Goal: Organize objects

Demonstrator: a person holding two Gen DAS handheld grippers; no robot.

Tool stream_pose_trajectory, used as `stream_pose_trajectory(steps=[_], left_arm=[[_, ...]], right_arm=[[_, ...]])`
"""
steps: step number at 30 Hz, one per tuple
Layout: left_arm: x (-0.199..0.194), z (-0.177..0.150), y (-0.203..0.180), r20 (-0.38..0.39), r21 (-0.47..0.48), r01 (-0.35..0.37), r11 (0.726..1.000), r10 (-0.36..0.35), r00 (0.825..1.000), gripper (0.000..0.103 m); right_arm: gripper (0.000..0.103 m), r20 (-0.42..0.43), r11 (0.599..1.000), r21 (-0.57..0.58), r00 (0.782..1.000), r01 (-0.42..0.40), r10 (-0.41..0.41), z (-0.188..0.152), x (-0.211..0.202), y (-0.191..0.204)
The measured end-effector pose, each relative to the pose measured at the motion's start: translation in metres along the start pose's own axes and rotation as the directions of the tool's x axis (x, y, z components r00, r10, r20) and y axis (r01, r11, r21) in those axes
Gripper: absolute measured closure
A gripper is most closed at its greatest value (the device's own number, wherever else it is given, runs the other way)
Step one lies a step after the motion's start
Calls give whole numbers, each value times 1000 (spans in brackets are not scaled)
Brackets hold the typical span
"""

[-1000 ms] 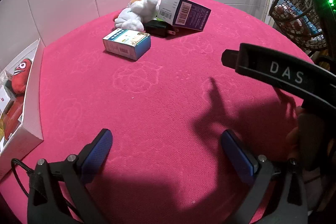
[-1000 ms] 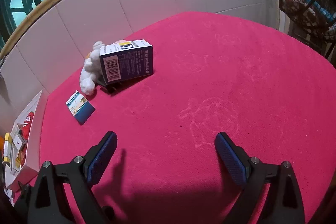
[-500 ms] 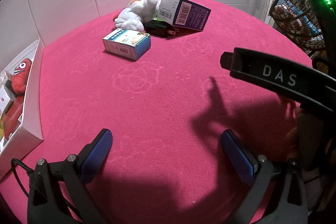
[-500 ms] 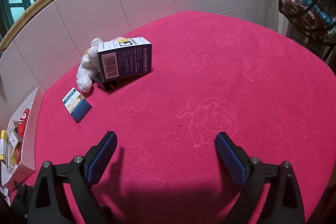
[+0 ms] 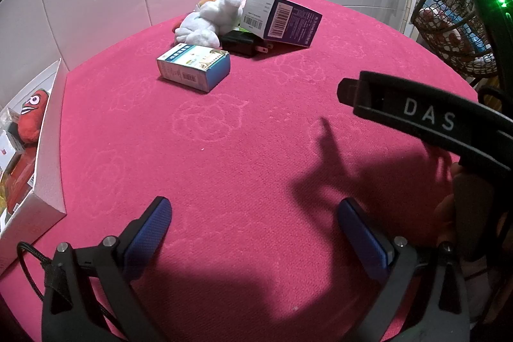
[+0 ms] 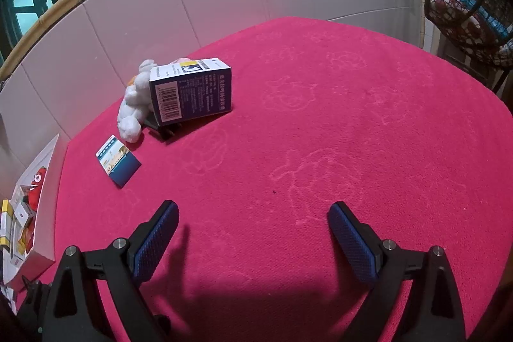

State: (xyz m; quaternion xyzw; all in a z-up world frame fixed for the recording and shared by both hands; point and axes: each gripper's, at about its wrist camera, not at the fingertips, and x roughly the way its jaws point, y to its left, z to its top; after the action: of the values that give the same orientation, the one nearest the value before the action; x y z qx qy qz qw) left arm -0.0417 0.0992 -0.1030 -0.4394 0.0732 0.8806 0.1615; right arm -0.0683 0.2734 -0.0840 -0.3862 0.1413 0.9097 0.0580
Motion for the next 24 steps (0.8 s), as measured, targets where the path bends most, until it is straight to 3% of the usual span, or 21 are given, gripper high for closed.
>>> stream_pose_trajectory(steps=[24], left_arm=[[0,0,-1,0,0,0,1000,0,1000,0]], right_arm=[[6,0,1000,-2,1000,0,0,0,-1,0]])
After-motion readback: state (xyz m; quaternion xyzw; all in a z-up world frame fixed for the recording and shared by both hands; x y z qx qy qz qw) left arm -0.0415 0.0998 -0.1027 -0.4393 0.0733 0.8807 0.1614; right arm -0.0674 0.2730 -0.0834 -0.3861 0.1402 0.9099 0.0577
